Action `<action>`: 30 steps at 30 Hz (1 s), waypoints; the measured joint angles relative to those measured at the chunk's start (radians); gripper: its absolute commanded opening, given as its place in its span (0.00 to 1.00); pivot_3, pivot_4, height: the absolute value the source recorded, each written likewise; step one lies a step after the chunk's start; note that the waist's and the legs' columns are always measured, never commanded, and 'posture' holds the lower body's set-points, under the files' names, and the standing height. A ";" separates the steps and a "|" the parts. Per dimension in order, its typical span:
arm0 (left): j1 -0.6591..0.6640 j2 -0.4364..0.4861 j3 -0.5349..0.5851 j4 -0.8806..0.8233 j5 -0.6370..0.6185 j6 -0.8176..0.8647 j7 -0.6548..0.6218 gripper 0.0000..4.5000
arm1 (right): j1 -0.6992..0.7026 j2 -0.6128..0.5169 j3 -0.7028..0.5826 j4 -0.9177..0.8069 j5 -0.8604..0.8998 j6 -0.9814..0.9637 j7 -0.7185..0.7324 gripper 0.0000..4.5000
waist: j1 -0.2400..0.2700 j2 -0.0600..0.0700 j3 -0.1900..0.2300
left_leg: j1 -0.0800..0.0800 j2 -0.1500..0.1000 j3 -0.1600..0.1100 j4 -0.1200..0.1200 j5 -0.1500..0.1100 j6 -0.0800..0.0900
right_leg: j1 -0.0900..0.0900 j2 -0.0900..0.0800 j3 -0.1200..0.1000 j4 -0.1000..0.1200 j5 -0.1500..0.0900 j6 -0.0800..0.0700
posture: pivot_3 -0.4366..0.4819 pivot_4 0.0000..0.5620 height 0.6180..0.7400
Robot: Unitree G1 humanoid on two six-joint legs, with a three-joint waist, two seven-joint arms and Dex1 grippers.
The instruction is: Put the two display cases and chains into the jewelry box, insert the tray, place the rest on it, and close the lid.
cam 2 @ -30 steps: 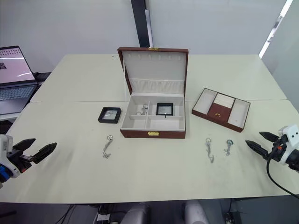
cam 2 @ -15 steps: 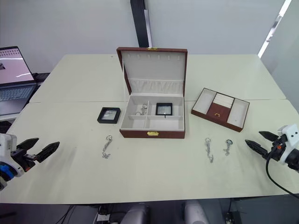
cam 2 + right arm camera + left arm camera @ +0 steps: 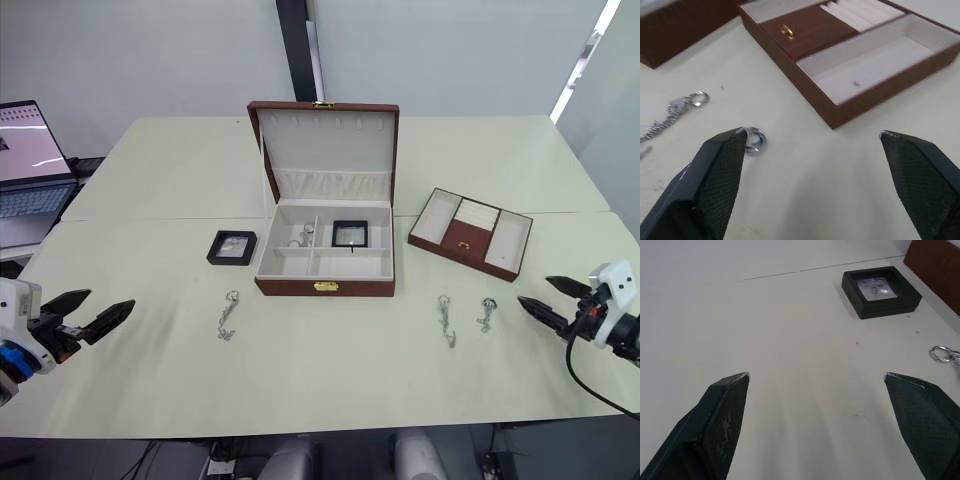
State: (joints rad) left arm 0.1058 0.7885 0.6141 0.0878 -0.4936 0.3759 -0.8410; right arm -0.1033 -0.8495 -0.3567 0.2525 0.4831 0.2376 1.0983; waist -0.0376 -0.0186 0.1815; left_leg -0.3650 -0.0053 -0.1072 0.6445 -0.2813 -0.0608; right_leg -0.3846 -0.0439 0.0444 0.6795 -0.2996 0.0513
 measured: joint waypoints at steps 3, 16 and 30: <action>0.009 -0.017 0.000 -0.045 -0.016 0.014 0.002 0.99 | 0.002 0.004 0.021 -0.145 0.044 0.057 0.010 1.00 | 0.001 0.000 0.000 | 0.000 0.000 -0.001 0.000 0.000 0.000 | 0.000 0.000 0.000 0.000 0.000 0.000 | 0.48 0.27 1.00; 0.032 -0.248 -0.127 -0.208 0.007 -0.014 0.153 0.99 | 0.030 0.030 0.171 -0.616 0.167 0.208 0.034 1.00 | 0.011 -0.003 -0.001 | -0.001 -0.001 -0.001 0.001 0.000 0.000 | 0.001 -0.002 -0.001 -0.001 0.000 0.000 | 0.48 0.27 1.00; 0.085 -0.424 -0.227 -0.330 0.069 -0.085 0.327 0.99 | 0.125 0.044 0.161 -0.571 0.140 0.059 0.104 1.00 | 0.010 -0.003 -0.001 | 0.000 -0.001 -0.001 0.001 0.000 0.000 | 0.001 -0.001 -0.001 -0.001 0.000 0.000 | 0.48 0.27 1.00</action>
State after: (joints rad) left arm 0.1903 0.3646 0.3873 -0.2422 -0.4250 0.2907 -0.5139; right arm 0.0218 -0.8051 -0.1952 -0.3187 0.6234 0.2968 1.2021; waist -0.0273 -0.0216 0.1806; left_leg -0.3653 -0.0067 -0.1082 0.6454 -0.2813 -0.0609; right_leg -0.3832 -0.0447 0.0435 0.6784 -0.2994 0.0516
